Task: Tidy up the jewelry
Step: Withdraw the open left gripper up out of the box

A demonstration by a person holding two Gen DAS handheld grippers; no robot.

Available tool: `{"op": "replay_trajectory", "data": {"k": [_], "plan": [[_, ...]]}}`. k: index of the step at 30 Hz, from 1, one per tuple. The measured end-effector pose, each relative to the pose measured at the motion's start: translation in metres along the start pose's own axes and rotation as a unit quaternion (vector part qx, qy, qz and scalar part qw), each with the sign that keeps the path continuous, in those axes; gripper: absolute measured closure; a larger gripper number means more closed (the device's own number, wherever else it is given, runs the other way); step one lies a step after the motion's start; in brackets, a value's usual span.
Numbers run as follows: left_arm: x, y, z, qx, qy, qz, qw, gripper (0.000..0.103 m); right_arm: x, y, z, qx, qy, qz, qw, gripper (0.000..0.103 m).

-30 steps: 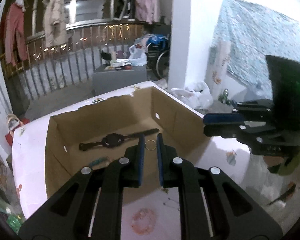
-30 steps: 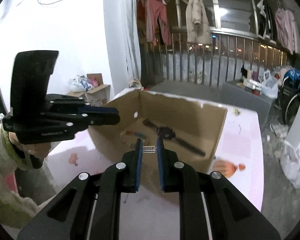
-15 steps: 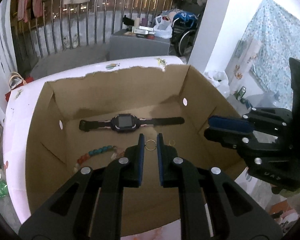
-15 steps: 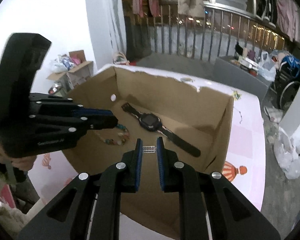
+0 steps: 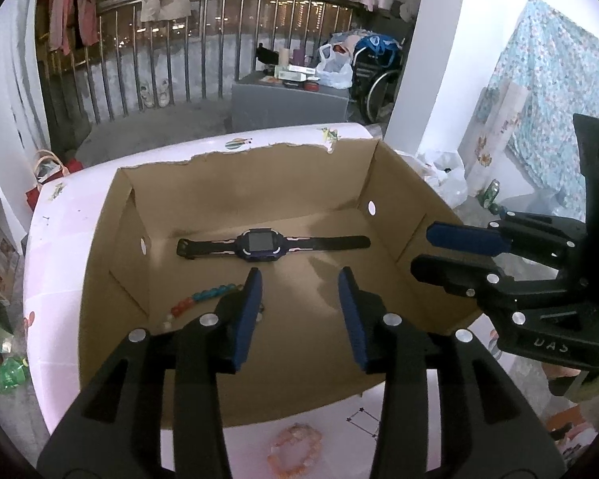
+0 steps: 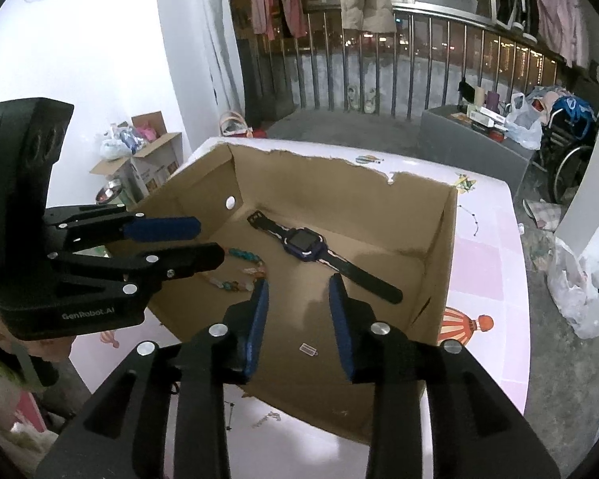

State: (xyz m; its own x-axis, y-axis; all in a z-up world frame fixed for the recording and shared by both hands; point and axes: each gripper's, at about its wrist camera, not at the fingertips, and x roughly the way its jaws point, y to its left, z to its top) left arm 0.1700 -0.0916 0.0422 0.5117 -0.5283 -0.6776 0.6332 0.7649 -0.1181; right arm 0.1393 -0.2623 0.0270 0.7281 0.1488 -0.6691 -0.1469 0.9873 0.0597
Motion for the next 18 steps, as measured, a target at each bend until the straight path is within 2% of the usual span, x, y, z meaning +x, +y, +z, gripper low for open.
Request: {"op": "replay_trajectory", "data": {"k": [10, 18], "plan": [[-0.024, -0.006, -0.003, 0.000, -0.021, 0.007, 0.9998, 0.058, -0.020, 0.006, 0.001, -0.005, -0.025, 0.007, 1.000, 0.056], [-0.045, -0.008, -0.008, -0.003, -0.040, 0.014, 0.9991, 0.052, -0.032, 0.013, -0.004, -0.008, -0.034, 0.014, 0.999, 0.056]]}}
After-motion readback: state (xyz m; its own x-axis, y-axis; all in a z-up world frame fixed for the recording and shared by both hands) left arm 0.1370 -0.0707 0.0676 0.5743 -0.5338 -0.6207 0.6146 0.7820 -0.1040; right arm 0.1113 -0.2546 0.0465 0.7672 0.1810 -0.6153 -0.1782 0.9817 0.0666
